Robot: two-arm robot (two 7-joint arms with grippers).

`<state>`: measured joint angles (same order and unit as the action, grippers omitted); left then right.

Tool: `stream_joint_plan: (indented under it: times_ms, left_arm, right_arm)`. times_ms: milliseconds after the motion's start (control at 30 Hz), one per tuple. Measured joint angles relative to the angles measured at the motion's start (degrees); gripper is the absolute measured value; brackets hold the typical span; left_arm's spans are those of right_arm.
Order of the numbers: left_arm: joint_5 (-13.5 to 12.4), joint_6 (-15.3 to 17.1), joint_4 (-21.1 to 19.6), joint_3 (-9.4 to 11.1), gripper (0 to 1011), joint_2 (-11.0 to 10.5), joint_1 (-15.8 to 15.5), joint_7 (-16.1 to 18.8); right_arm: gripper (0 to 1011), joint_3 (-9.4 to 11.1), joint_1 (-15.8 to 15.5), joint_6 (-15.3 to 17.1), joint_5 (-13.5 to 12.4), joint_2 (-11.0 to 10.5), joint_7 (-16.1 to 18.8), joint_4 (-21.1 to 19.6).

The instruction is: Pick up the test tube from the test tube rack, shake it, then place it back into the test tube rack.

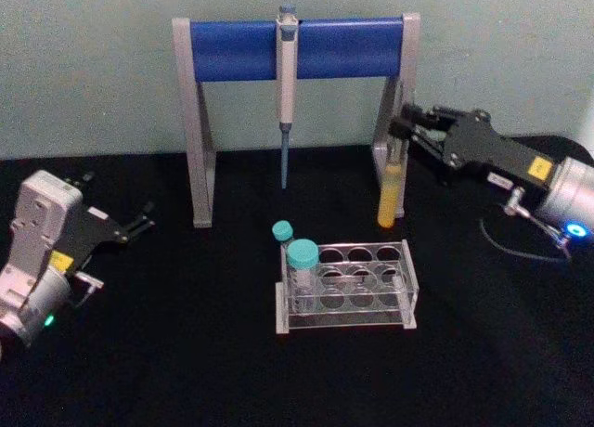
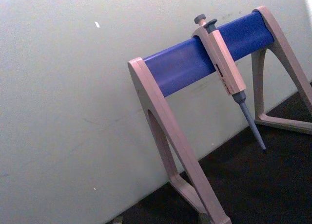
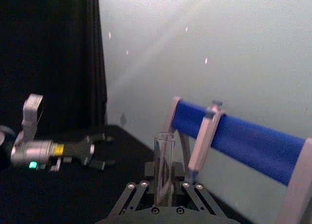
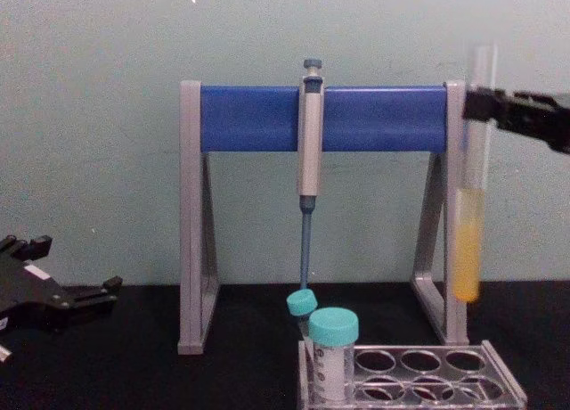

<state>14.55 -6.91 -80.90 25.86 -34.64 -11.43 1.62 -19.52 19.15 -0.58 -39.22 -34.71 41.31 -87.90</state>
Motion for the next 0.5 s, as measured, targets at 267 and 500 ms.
stream_joint_plan:
  times_ms: [267,500]
  left_arm:
    - [0.0,0.0,0.0,0.0,1001,0.0,0.0,0.0]
    - [0.0,0.0,0.0,0.0,1001,0.0,0.0,0.0]
  right_arm:
    - [227,-0.8,-1.7,-0.8,6.5,-4.4,-5.5,-2.8]
    - [227,-1.1,-2.6,-3.2,17.9,-3.1,-15.9,-4.1]
